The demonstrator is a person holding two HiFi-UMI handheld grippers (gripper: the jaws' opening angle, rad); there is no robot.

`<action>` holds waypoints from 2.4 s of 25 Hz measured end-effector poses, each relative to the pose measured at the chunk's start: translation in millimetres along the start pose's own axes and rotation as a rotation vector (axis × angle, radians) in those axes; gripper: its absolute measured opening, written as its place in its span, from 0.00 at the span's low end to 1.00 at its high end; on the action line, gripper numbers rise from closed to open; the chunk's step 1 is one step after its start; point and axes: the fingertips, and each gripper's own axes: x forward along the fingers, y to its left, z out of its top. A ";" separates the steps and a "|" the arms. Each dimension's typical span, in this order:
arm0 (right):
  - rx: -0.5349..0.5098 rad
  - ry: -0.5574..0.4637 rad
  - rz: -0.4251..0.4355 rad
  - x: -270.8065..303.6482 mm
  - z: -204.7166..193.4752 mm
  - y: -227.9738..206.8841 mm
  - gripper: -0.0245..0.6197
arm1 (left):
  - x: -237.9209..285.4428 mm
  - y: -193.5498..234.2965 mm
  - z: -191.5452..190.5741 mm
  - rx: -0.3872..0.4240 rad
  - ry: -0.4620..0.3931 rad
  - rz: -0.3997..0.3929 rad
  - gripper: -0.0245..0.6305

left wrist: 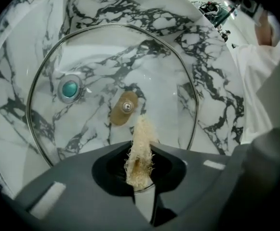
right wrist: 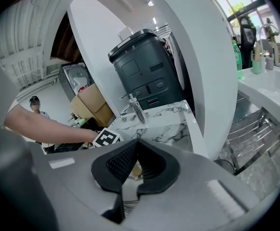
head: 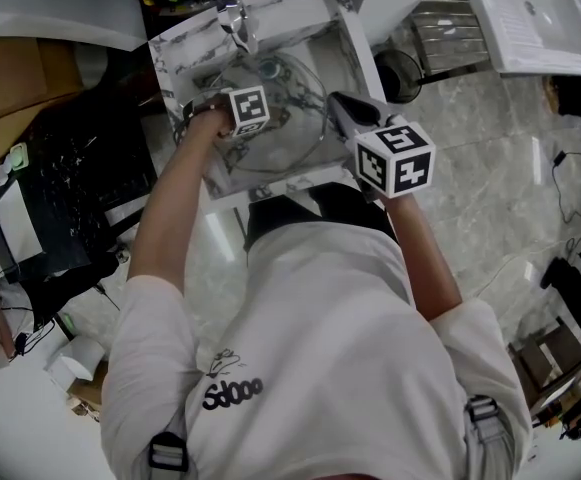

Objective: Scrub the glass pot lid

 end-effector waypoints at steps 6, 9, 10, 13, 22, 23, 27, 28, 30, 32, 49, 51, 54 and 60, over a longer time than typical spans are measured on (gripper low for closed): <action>-0.001 -0.003 -0.015 -1.9 2.1 -8.1 0.04 | -6.9 27.1 -2.6 -0.063 0.011 0.058 0.12; 0.000 -0.002 -0.018 -1.5 0.5 -9.3 0.04 | -11.5 41.4 -1.1 -0.118 -0.013 0.092 0.11; 0.000 -0.001 -0.019 -1.3 -0.2 -9.3 0.04 | -14.2 44.5 0.2 -0.134 -0.026 0.100 0.12; 0.003 0.005 -0.017 -0.7 -2.6 -9.4 0.04 | -22.4 49.9 10.0 -0.168 -0.088 0.124 0.11; -0.010 0.017 -0.014 2.2 -0.9 -10.3 0.04 | -33.9 59.2 38.4 -0.236 -0.235 0.145 0.11; -0.012 0.017 -0.013 2.9 -0.3 -10.3 0.04 | -34.8 59.2 41.5 -0.232 -0.243 0.149 0.11; -0.021 0.019 -0.006 5.0 2.7 -7.6 0.04 | -36.4 50.3 56.7 -0.222 -0.289 0.143 0.11; -0.024 0.021 -0.004 5.6 3.4 -6.4 0.04 | -35.9 46.5 60.0 -0.218 -0.296 0.140 0.11; -0.031 0.024 0.000 7.4 5.2 -3.9 0.04 | -34.5 38.9 66.1 -0.205 -0.309 0.131 0.11; -0.038 0.024 0.001 9.5 7.8 -1.6 0.04 | -33.2 30.6 71.8 -0.191 -0.324 0.119 0.11; -0.036 0.010 -0.006 6.7 6.2 54.6 0.04 | -1.4 -57.3 38.7 -0.078 -0.181 -0.008 0.11; -0.057 0.011 -0.005 0.8 6.7 65.9 0.04 | 1.0 -67.0 33.3 -0.051 -0.154 -0.024 0.11; -0.126 0.032 -0.008 -9.7 4.7 78.0 0.04 | 7.1 -74.9 32.2 -0.010 -0.139 -0.019 0.11; -0.135 0.007 -0.043 -35.2 9.0 77.5 0.04 | 8.7 -96.0 19.7 -0.035 -0.153 -0.076 0.11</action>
